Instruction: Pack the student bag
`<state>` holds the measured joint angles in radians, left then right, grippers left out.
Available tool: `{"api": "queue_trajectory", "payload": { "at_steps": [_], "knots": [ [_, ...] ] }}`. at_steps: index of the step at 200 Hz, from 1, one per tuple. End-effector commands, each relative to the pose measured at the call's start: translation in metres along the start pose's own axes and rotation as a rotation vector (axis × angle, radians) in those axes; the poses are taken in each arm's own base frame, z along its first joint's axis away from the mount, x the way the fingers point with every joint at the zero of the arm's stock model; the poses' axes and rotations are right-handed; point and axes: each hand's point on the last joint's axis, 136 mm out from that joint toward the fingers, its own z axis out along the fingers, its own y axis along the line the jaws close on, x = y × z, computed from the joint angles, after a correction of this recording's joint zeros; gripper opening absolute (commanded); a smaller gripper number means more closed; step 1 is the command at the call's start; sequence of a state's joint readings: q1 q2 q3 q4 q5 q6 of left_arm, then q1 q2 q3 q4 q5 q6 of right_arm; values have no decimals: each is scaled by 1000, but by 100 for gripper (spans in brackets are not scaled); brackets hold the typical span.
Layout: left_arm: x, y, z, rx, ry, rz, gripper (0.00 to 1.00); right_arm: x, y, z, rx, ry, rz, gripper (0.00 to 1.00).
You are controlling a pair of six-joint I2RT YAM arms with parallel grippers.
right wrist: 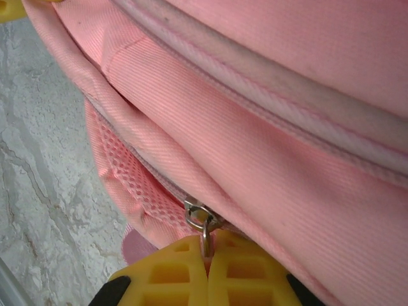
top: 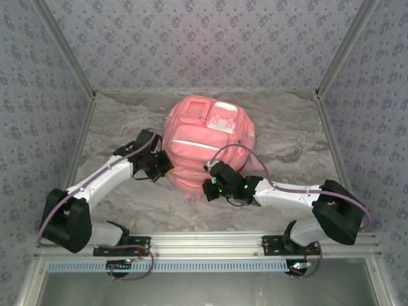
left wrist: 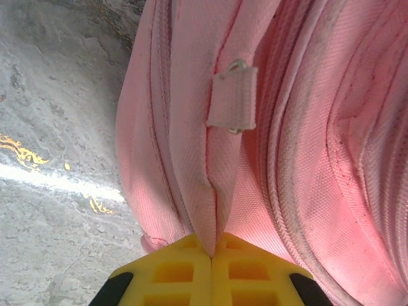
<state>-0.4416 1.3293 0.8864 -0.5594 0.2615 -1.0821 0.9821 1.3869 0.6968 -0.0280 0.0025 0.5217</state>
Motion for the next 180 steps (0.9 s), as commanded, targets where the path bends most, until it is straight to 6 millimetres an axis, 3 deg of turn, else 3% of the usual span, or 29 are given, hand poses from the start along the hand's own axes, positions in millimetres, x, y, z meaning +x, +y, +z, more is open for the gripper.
{"api": "queue_trajectory", "payload": {
  "at_steps": [1, 108, 152, 180],
  "knots": [
    [-28, -3, -18, -18, -143, 22, 0, 40, -48, -8, 163, 127, -5, 0],
    [-37, 3, -22, -17, -145, 30, 0, 36, -61, -27, 171, 149, -90, 0],
    [-64, 2, -39, -43, -205, 54, 0, 18, -18, -15, 47, 107, -125, 0],
    [-78, -16, -42, -36, -209, 118, 1, -4, 21, 15, -28, 91, -150, 0]
  ]
}}
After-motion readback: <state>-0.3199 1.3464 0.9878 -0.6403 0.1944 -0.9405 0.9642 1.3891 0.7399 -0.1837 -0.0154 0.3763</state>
